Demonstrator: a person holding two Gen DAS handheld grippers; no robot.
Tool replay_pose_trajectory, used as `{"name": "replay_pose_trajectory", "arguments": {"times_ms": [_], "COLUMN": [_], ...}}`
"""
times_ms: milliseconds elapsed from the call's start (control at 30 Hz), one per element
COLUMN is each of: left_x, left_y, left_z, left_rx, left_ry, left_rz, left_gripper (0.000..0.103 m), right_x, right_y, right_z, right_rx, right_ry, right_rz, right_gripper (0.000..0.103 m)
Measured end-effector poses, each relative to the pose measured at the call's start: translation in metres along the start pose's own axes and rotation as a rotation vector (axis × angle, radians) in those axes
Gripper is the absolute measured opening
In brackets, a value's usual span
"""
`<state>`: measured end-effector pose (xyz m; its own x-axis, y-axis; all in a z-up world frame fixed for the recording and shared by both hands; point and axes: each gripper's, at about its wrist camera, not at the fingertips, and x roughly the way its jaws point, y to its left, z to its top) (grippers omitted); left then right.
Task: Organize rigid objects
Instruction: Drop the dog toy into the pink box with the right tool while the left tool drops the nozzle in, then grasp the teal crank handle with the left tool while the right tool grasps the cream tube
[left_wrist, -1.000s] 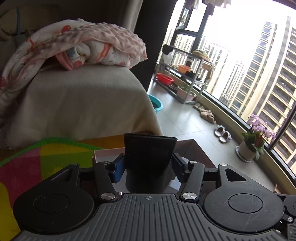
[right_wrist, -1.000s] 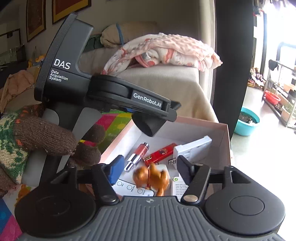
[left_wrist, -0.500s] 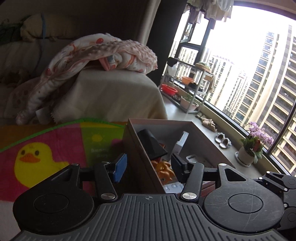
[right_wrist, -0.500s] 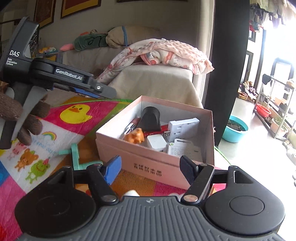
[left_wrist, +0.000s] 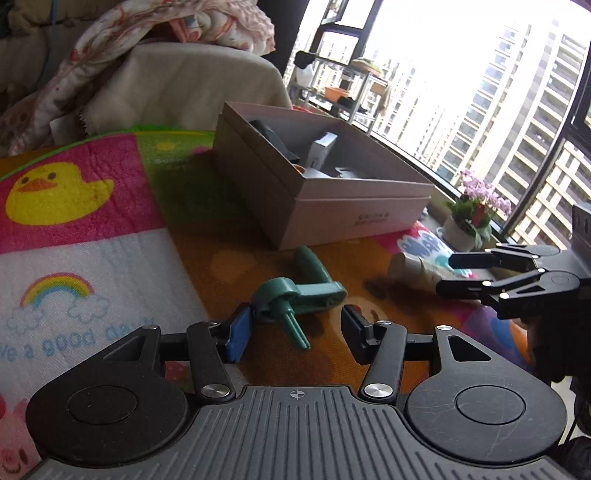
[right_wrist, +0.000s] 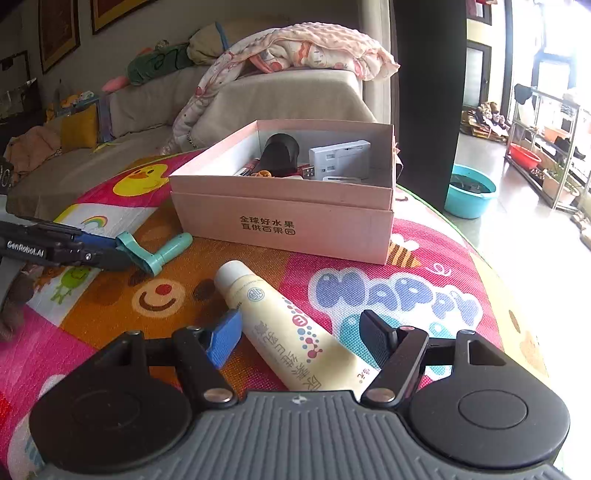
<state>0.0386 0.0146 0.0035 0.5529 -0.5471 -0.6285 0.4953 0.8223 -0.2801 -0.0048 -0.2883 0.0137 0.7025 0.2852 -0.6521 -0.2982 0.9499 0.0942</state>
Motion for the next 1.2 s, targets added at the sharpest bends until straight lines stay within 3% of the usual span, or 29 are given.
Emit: {"name": "replay_pose_trajectory", "arguments": {"times_ms": [200, 333, 433, 567, 700, 1000, 1200], "left_x": [0.004, 0.012, 0.02, 0.031, 0.03, 0.038, 0.05], "left_y": [-0.034, -0.04, -0.042, -0.052, -0.068, -0.072, -0.072], "left_z": [-0.002, 0.007, 0.015, 0.014, 0.0, 0.008, 0.017], "left_rx": [0.108, 0.133, 0.168, 0.212, 0.262, 0.197, 0.184], "left_ry": [0.002, -0.017, -0.018, 0.033, 0.058, 0.065, 0.053], "left_rz": [0.128, 0.177, 0.168, 0.132, 0.113, 0.146, 0.165], "left_gripper": [0.057, 0.057, 0.057, 0.057, 0.058, 0.057, 0.048], "right_x": [0.007, 0.002, -0.001, -0.003, -0.004, -0.004, -0.004], "right_y": [0.001, 0.01, 0.028, 0.05, 0.048, 0.04, 0.04], "right_z": [0.001, -0.001, -0.008, -0.016, -0.017, -0.016, -0.016], "right_rx": [0.038, 0.052, 0.006, -0.088, -0.078, -0.022, -0.02], "right_ry": [0.012, 0.037, 0.041, 0.019, 0.011, -0.005, -0.006], "right_rz": [0.027, 0.108, 0.131, 0.094, 0.1, 0.071, 0.065], "right_gripper": [0.071, 0.071, 0.073, 0.075, 0.075, 0.075, 0.075]}}
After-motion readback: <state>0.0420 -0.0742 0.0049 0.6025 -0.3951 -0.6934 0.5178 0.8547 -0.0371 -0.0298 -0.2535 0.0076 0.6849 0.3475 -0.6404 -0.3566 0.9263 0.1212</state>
